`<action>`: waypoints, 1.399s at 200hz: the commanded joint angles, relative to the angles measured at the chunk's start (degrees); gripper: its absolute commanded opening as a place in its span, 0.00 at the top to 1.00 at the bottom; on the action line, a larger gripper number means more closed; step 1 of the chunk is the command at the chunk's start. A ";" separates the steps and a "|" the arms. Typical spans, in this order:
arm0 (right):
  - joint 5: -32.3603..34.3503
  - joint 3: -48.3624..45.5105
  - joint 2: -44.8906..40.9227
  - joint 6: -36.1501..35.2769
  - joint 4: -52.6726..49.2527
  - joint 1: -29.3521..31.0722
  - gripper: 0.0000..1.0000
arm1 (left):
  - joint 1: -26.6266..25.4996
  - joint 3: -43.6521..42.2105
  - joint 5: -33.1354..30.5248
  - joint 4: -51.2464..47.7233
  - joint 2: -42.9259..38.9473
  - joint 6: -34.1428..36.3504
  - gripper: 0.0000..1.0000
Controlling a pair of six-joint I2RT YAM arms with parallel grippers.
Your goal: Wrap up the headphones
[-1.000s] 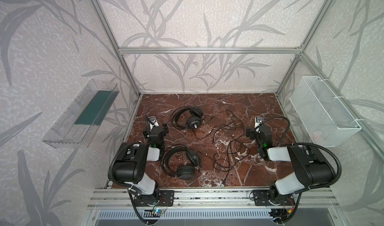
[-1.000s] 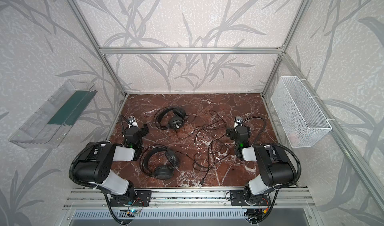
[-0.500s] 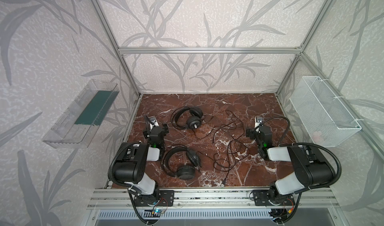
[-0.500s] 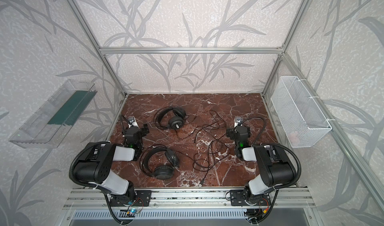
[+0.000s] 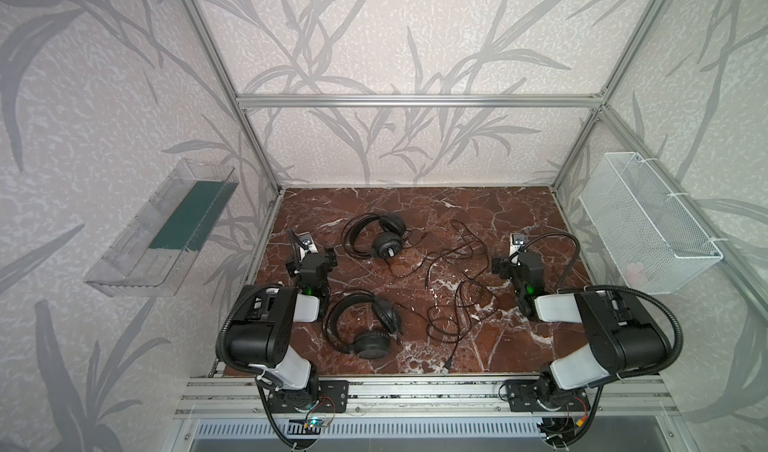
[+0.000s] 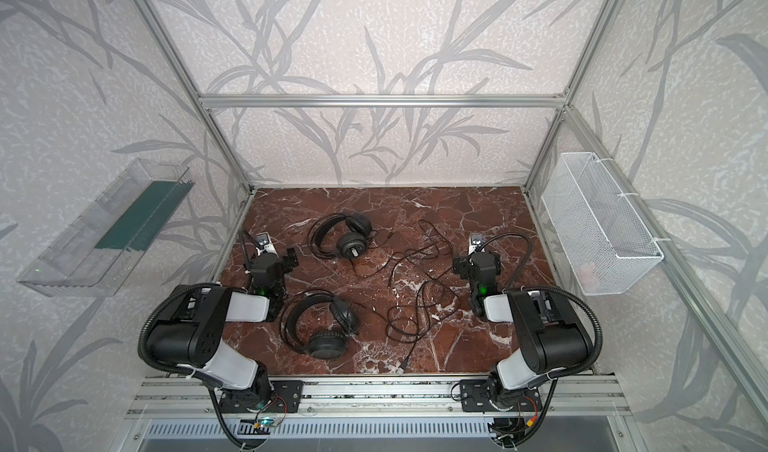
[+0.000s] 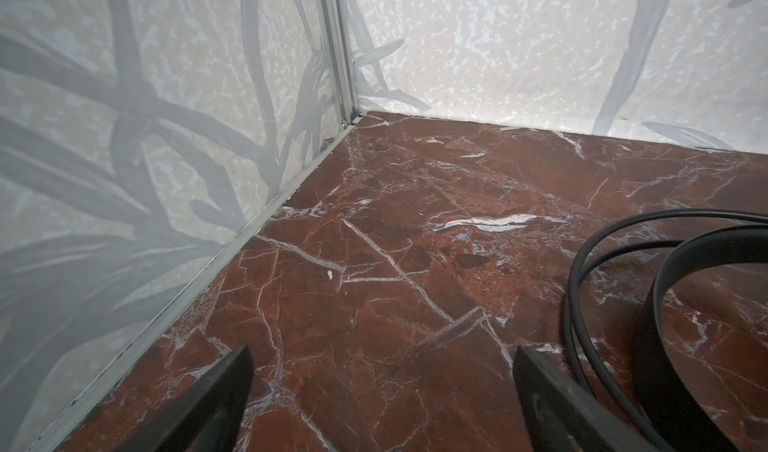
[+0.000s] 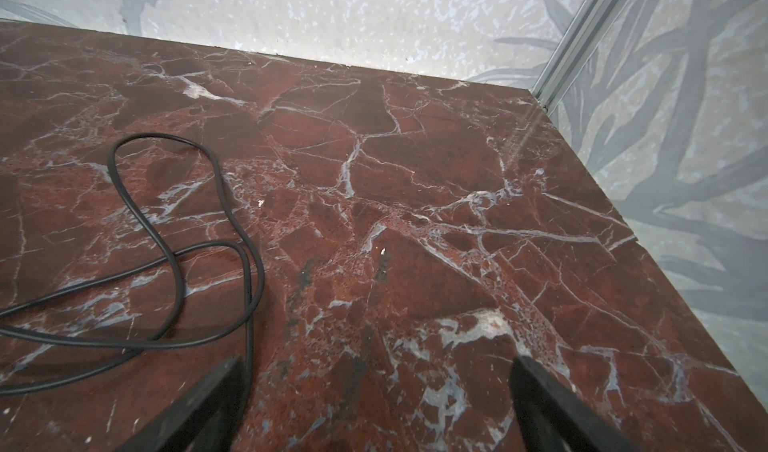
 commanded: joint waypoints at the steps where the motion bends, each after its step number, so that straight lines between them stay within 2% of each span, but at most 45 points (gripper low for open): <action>1: -0.20 0.74 -0.16 0.30 1.61 -0.21 0.01 | 0.14 -0.12 0.44 0.25 0.18 0.59 0.01; 59: -0.17 0.73 -0.16 0.29 1.61 -0.21 0.01 | 1.00 -0.02 1.31 -0.54 -0.22 -0.20 0.01; 68: 0.00 0.72 -0.16 0.30 1.81 -0.21 0.01 | 0.89 -0.06 -0.96 -0.62 -0.92 -0.52 0.01; 78: 0.68 -0.14 -0.60 -0.94 4.53 -0.21 0.01 | 1.30 -0.16 0.48 -3.57 -2.88 -1.73 0.01; 88: -0.12 -0.59 -1.20 -1.52 4.69 -0.14 0.01 | 1.19 -0.88 1.53 -1.80 -3.28 -0.51 0.01; 94: -0.48 -0.69 -1.50 -2.27 5.14 0.00 0.01 | 0.34 -0.80 -1.09 -1.13 -3.82 0.59 0.01; 98: 1.23 -0.55 -2.38 -3.07 5.70 0.75 0.01 | -0.47 -0.24 -3.70 -3.66 -5.15 0.24 0.01; 101: 4.41 0.46 -4.30 -3.45 1.84 2.04 0.01 | -0.85 0.63 -5.57 -5.92 -6.37 0.16 0.01; 107: 6.20 2.05 -6.97 -4.51 -2.33 3.29 0.01 | -1.16 2.69 -7.07 -11.78 -9.03 -0.27 0.01; 119: 5.07 6.33 -14.77 -5.78 -16.45 5.14 0.01 | -0.99 8.03 -8.40 -24.37 -14.18 -3.23 0.01; 129: 5.43 7.86 -19.31 -5.08 -20.07 6.16 0.01 | -0.68 13.04 -6.09 -33.70 -18.05 -6.46 0.01; 142: 5.80 10.34 -23.95 1.05 -23.83 6.47 0.01 | -0.70 20.05 -1.50 -44.67 -21.25 -9.00 0.01; 153: 6.26 13.14 -26.59 10.57 -28.72 6.05 0.01 | -0.69 26.67 -2.41 -57.41 -22.85 -15.38 0.01; 168: 2.50 15.82 -29.22 21.75 -35.76 4.92 0.01 | -0.04 31.35 -6.43 -71.33 -24.69 -31.81 0.01; 184: -6.84 14.89 -31.48 29.37 -34.41 2.57 0.01 | 2.46 29.93 -0.17 -74.99 -28.33 -41.60 0.01; 199: -5.48 13.61 -33.13 43.49 -37.97 2.08 0.01 | 5.21 24.96 10.20 -68.00 -31.62 -43.30 0.01; 205: -6.28 12.89 -33.23 45.72 -36.72 1.89 0.01 | 5.61 23.96 12.36 -66.36 -32.47 -43.17 0.01; 219: -13.03 13.72 -32.11 41.32 -34.92 1.64 0.01 | 5.82 23.88 14.54 -65.85 -32.46 -41.88 0.01; 243: -18.26 21.90 -28.57 38.90 -46.89 1.79 0.01 | 5.59 27.12 16.36 -67.58 -29.66 -38.27 0.01; 252: -20.46 24.08 -26.81 35.71 -49.39 1.86 0.01 | 5.67 29.24 17.46 -69.02 -27.01 -36.69 0.01; 280: -20.91 27.85 -22.51 32.10 -52.69 4.54 0.01 | 5.76 38.60 23.52 -76.01 -15.42 -31.44 0.01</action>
